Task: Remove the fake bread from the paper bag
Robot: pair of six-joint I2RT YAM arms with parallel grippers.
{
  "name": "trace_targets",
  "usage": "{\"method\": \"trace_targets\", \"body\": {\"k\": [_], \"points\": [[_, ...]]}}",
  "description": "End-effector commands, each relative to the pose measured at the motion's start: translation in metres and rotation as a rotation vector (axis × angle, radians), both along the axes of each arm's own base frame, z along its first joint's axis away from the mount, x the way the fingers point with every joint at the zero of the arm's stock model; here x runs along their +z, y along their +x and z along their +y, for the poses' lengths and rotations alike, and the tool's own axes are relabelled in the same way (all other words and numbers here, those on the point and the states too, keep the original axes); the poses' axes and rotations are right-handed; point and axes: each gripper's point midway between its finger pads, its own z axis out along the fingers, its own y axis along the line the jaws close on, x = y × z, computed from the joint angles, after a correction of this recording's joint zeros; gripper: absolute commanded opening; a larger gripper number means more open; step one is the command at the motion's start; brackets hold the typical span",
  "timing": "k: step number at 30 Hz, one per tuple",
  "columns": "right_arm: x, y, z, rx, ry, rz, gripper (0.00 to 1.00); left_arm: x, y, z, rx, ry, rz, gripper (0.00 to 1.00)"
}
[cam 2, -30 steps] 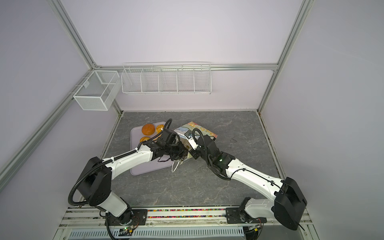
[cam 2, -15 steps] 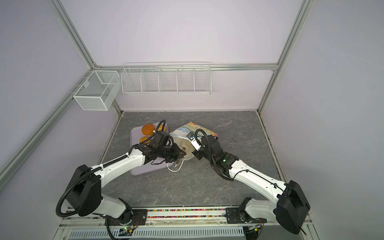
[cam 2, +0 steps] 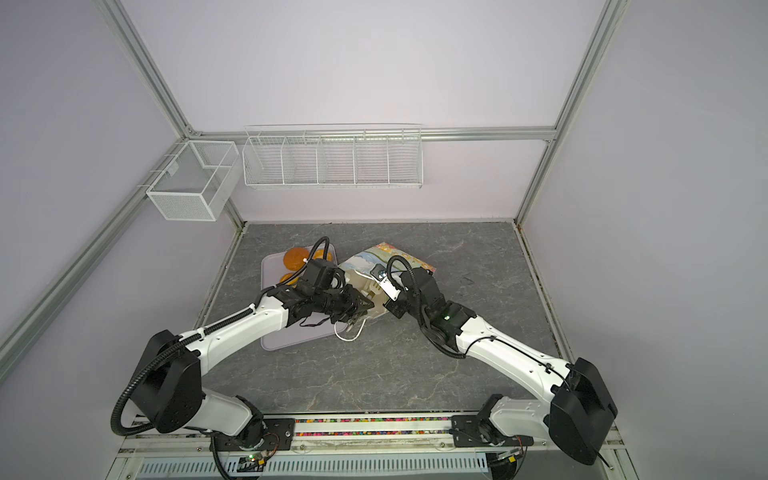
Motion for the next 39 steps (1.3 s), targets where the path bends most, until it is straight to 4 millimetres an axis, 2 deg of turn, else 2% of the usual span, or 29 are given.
{"method": "trace_targets", "body": {"k": [1, 7, 17, 28, 35, 39], "points": [[0.009, 0.008, 0.003, -0.009, -0.01, -0.005, 0.07, 0.025, 0.013, -0.006, -0.014, -0.027, -0.093, 0.33], [0.012, 0.008, 0.008, 0.001, 0.007, 0.006, 0.07, 0.029, 0.017, -0.005, 0.009, -0.011, -0.104, 0.36], [0.017, 0.004, 0.017, 0.041, 0.039, 0.009, 0.07, 0.013, 0.022, -0.006, 0.055, 0.02, -0.022, 0.39], [0.015, 0.004, 0.023, 0.053, 0.049, 0.022, 0.06, 0.01, 0.022, -0.026, 0.029, -0.007, -0.005, 0.4], [0.014, 0.0, 0.029, 0.076, 0.07, 0.05, 0.07, 0.013, 0.032, -0.04, 0.019, -0.033, -0.015, 0.4], [0.015, -0.002, 0.032, 0.088, 0.079, 0.053, 0.07, 0.003, 0.035, -0.04, 0.033, -0.013, -0.004, 0.41]]}}
